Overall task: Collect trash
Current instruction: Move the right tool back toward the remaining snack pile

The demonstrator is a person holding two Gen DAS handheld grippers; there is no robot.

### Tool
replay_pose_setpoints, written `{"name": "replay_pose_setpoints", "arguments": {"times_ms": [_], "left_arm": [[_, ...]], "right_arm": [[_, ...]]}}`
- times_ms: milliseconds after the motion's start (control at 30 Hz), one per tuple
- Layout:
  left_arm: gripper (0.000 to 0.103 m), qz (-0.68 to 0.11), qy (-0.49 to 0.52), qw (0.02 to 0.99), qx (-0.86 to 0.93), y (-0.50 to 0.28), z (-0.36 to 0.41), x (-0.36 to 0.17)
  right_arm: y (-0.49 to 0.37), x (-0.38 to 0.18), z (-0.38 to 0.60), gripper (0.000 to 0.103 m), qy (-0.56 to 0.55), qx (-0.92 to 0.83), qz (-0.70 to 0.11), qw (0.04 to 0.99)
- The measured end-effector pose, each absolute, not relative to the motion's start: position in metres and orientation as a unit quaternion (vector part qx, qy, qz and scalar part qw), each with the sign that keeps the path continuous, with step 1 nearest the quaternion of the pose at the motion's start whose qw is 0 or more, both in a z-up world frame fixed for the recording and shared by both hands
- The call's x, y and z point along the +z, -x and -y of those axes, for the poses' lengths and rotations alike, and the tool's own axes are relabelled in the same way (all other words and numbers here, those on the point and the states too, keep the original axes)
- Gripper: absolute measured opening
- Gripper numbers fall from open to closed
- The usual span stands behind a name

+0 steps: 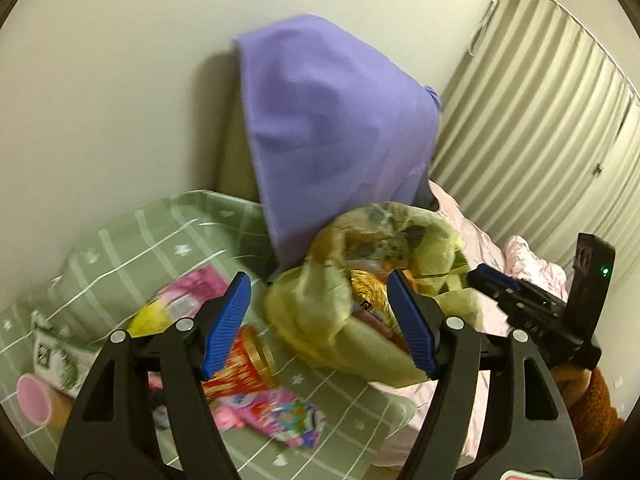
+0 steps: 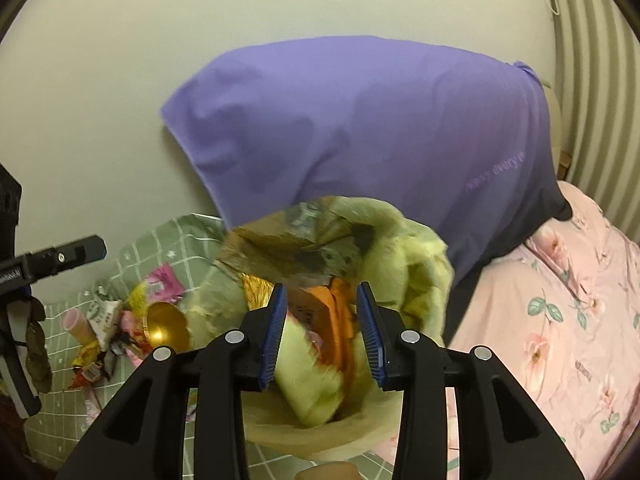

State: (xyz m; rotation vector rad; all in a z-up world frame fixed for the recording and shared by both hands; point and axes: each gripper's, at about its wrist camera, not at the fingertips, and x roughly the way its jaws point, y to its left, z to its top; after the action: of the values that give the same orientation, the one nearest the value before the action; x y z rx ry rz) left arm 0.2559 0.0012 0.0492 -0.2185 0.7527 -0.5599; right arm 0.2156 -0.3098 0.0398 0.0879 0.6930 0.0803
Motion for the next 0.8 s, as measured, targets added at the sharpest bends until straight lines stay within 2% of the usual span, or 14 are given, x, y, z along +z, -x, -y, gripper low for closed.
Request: {"name": "replay_pose_setpoints", "arguments": {"times_ms": [133, 567, 800], "left_arm": [[0.067, -0.361, 0.120, 0.896, -0.231, -0.243, -0.041, 0.043], [0.067, -0.361, 0.169, 0.915, -0.057, -0.181, -0.193, -0.014], [0.072, -0.362, 0.221, 0.905, -0.021, -0.151, -0.228, -0.042]], "right_arm": [[-0.217, 0.038, 0.289, 0.043, -0.046, 0.081, -0.341, 0.935], [-0.215, 0.012, 0.196, 0.043, -0.002, 0.210, -0.376, 0.903], [-0.215, -0.006, 0.151, 0.043, 0.026, 0.269, -0.404, 0.874]]}}
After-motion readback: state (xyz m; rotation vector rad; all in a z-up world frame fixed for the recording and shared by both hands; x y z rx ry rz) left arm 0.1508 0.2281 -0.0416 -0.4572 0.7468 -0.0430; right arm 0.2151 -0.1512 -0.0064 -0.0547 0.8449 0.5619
